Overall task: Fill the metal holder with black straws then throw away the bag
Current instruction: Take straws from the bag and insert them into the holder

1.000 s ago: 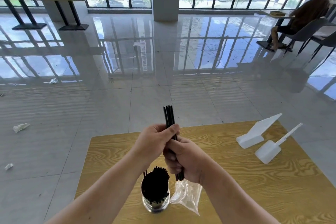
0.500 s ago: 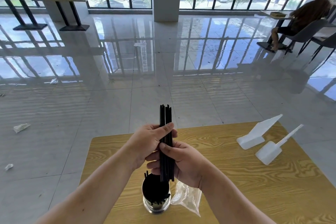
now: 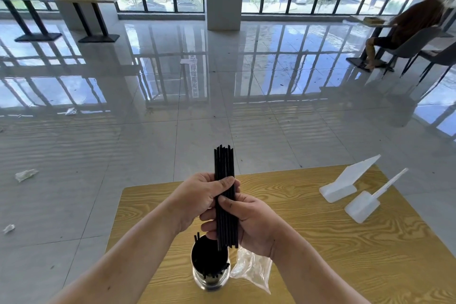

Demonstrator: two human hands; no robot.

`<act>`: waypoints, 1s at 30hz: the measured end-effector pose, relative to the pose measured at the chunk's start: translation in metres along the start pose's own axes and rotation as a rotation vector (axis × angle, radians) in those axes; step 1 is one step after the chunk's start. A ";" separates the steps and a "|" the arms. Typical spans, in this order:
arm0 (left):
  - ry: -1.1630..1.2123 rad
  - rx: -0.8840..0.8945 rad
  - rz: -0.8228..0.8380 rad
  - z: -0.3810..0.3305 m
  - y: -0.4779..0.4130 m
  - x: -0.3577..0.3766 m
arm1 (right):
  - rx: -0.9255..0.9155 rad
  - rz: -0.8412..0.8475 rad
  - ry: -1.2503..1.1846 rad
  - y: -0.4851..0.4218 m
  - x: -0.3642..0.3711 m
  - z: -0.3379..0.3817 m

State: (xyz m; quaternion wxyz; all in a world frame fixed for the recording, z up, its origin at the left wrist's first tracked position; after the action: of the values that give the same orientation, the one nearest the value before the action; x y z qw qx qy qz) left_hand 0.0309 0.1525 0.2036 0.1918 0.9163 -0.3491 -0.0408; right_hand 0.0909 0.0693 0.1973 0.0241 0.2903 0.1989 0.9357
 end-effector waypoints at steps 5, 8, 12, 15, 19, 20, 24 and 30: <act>0.002 0.008 0.012 0.002 0.001 0.002 | 0.002 -0.016 0.000 0.002 -0.002 -0.001; 0.015 0.008 0.011 0.003 0.003 0.003 | 0.007 -0.024 0.010 0.004 -0.003 -0.002; 0.021 0.003 0.004 0.003 0.004 0.004 | 0.009 -0.022 0.017 0.005 -0.003 -0.002; 0.013 0.006 -0.001 0.003 0.004 0.005 | 0.009 -0.025 0.023 0.006 -0.004 -0.002; -0.005 0.006 -0.003 0.004 0.003 0.006 | 0.008 -0.032 0.023 0.007 -0.005 -0.001; -0.004 0.007 -0.001 0.005 0.003 0.006 | 0.008 -0.035 0.021 0.007 -0.005 -0.002; 0.013 0.010 0.006 0.008 0.002 0.006 | 0.009 -0.052 0.023 0.008 -0.006 -0.003; 0.013 0.011 0.013 0.010 0.001 0.006 | 0.018 -0.058 0.017 0.007 -0.008 -0.006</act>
State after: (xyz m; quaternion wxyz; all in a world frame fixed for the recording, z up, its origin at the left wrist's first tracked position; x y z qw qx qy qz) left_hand 0.0326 0.1445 0.1953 0.1892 0.9153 -0.3541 -0.0314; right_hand 0.0948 0.0592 0.1916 0.0468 0.2764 0.2158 0.9353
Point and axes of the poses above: each hand's wrist, its own y-axis away from the middle knuckle, its own x-axis out of the palm, z = x × y, the point moved 8 cm from there along -y, towards the middle knuckle, and after that the axes turned 7 degrees about -z, right-handed, at the moved point
